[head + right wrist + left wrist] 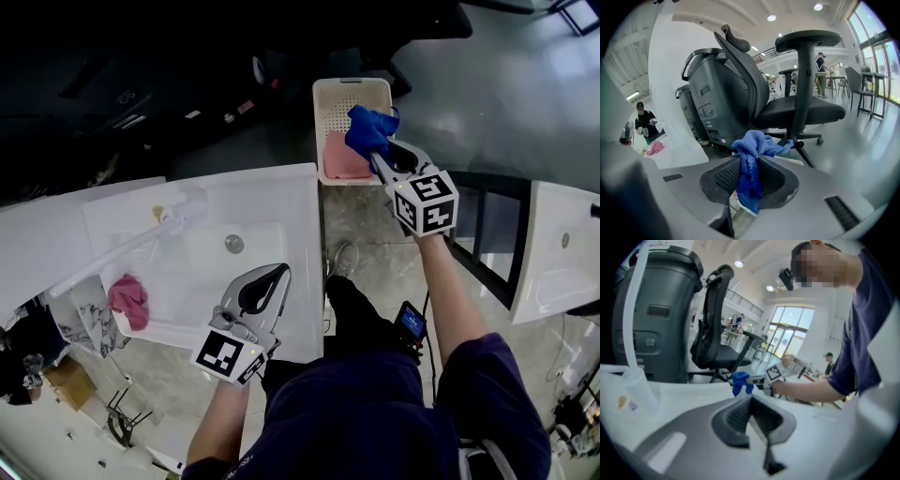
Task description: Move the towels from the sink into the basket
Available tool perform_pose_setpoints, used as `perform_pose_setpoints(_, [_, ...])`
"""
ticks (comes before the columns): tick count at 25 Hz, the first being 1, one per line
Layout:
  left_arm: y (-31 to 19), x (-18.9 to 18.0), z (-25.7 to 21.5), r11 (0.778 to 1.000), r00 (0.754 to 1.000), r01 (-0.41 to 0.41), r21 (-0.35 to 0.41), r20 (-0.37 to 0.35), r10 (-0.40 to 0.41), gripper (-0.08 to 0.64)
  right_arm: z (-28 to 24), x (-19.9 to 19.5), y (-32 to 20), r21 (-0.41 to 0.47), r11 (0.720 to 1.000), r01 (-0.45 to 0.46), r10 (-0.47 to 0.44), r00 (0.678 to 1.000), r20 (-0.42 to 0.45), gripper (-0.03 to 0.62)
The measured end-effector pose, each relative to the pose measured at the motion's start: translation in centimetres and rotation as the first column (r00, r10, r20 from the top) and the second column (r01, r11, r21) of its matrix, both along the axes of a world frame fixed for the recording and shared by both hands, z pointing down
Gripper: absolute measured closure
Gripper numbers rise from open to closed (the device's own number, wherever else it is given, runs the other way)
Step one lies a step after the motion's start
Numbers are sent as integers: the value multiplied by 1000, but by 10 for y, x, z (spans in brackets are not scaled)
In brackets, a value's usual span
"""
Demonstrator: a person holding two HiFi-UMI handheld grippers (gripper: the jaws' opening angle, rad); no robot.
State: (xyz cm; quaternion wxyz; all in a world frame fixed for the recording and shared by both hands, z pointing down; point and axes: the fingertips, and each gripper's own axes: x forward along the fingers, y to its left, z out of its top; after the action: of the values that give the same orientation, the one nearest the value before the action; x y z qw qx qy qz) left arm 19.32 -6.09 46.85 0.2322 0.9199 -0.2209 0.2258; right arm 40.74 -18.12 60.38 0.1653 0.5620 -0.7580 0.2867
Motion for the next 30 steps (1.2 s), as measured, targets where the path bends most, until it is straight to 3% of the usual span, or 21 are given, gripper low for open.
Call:
perform_pose_setpoints(12, [3,-9,4,1000,1000,4,-14,21,-3,557,27,5,-1,-52,998,-29,29,1000,-10,479])
perform_pose_setpoints(30, [7,1,-6,1000,1000,-24,8,14,24,557,15,21,10,-29,997,-76,76,997,-2,489])
